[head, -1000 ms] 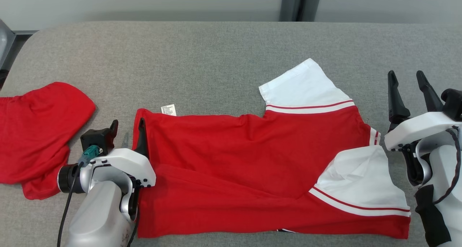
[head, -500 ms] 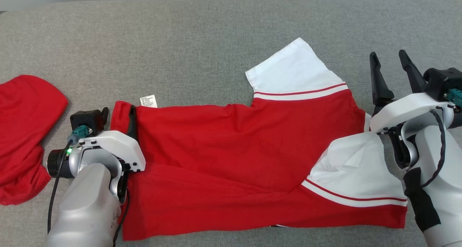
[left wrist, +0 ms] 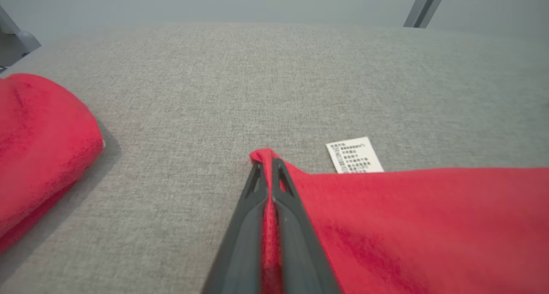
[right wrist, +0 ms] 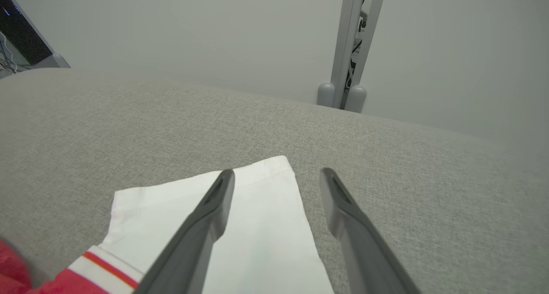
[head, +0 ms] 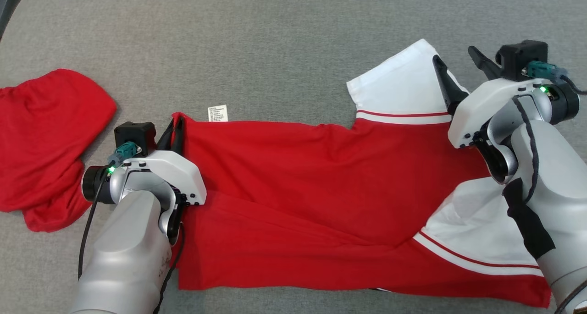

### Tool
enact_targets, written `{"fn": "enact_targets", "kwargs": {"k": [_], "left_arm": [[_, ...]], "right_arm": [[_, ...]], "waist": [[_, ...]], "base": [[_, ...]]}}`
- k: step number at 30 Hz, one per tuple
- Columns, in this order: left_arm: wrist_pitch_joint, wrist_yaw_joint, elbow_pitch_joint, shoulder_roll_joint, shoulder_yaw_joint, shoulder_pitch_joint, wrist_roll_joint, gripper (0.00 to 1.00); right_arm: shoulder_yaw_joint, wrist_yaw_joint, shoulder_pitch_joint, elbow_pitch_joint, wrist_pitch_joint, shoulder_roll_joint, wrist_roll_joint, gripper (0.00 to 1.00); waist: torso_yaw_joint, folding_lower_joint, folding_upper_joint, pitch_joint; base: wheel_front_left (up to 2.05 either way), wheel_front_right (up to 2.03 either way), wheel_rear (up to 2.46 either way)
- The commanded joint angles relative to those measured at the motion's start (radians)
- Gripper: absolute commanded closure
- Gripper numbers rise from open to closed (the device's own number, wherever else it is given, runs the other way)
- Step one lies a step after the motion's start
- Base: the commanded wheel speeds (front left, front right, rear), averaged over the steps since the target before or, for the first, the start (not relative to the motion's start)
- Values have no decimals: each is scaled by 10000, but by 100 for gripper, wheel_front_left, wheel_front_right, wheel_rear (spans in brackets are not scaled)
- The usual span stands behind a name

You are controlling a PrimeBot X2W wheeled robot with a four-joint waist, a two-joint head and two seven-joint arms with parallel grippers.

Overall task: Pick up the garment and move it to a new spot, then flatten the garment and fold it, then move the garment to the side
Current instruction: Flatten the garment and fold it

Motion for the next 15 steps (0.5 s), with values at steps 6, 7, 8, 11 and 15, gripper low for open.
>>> {"fn": "enact_targets", "kwargs": {"k": [6, 7, 8, 11, 15], "left_arm": [[-1, -187, -332, -8, -414, -41, -297, 100], [-1, -216, -402, -8, -573, -25, -439, 100], [-1, -203, -462, -7, -727, -26, -576, 100], [-1, -114, -665, -11, -1220, -93, -991, 100], [0, 10, -779, -15, -1655, -186, -1333, 100]], "right_arm": [[731, -4, -979, 726, 715, -443, 482, 0], [794, -4, -1135, 886, 782, -535, 419, 0], [793, -4, -1246, 1094, 866, -581, 429, 0], [775, -4, -1547, 1715, 1132, -676, 439, 0], [883, -4, -1762, 2257, 1258, -717, 240, 0]], "waist": [[751, 0, -1, 371], [827, 0, -1, 421], [895, 0, -1, 472], [1074, 0, -1, 606], [1166, 0, -1, 701]], "base": [[0, 0, 0], [0, 0, 0], [0, 0, 0], [0, 0, 0], [0, 0, 0]]}}
